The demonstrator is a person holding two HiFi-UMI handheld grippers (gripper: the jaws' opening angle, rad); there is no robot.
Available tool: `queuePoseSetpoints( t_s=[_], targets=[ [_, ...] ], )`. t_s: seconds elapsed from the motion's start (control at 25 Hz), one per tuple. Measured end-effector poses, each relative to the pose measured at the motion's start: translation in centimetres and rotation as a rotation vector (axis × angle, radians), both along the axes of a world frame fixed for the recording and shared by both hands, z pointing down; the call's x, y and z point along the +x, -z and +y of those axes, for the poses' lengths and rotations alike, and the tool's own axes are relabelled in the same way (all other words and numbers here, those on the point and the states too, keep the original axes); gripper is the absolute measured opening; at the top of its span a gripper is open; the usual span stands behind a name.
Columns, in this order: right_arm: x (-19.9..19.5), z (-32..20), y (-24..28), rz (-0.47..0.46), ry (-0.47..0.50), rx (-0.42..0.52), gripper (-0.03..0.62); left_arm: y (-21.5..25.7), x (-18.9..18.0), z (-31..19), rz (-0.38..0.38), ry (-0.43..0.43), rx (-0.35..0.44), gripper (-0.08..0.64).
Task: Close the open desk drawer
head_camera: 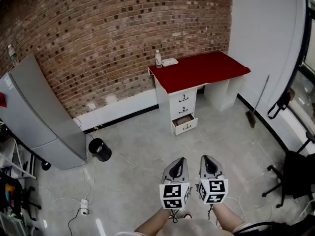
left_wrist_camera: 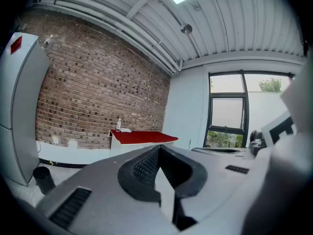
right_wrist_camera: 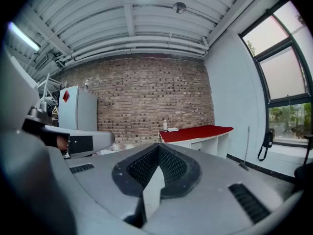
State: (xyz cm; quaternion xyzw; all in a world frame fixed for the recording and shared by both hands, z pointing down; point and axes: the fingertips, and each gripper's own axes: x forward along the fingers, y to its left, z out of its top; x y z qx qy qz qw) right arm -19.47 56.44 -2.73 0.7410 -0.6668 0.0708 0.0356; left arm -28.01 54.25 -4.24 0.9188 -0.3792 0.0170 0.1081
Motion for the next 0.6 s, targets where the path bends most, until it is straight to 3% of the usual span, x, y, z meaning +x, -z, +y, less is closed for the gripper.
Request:
queuePoseSetpoints(
  t_s=[0.32,0.6],
  targets=[
    [-0.3,-0.8,0.1,0.008,0.011,0.011,-0.002,0.3,0.0,-0.7,0.006,0.01,0.01,-0.001],
    [0.0,-1.2,0.2,-0.041,-0.008,0.033,-0.002,0.1,-1.2,-1.5,-0.01,0.014,0.009,-0.002]
  ],
)
